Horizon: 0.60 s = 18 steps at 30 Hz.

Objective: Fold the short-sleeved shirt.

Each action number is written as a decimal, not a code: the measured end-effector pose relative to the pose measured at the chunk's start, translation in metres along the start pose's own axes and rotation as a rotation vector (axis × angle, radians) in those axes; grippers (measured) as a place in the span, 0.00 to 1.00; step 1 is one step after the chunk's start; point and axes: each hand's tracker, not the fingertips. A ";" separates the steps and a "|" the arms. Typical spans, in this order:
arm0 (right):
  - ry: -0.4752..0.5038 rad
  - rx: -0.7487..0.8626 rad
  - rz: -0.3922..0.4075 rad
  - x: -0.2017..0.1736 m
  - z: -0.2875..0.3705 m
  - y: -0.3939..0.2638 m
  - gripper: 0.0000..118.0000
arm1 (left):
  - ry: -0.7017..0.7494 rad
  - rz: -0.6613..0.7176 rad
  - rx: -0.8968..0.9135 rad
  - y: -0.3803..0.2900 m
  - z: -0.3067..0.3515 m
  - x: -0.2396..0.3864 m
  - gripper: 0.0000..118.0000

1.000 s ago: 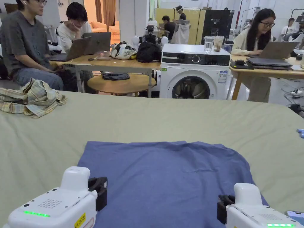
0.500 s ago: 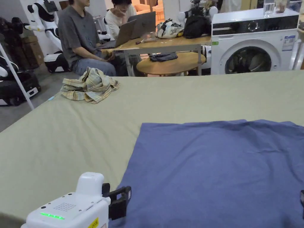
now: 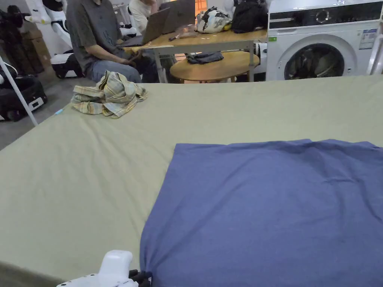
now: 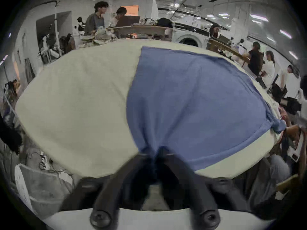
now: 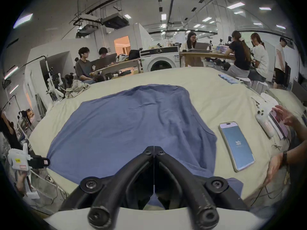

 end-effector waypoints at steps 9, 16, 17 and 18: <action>-0.247 -0.096 0.012 0.065 0.032 -0.007 0.49 | 0.058 -0.027 -0.049 -0.003 -0.008 0.004 0.00; -0.173 -0.291 -0.146 0.075 -0.006 -0.036 0.47 | 0.037 -0.006 -0.080 0.014 -0.004 -0.010 0.00; -0.156 -0.319 -0.136 0.072 -0.011 -0.041 0.40 | 0.037 -0.006 -0.080 0.011 -0.005 -0.004 0.00; -0.156 -0.342 -0.129 0.069 -0.017 -0.048 0.32 | 0.038 -0.006 -0.077 0.010 -0.004 -0.003 0.00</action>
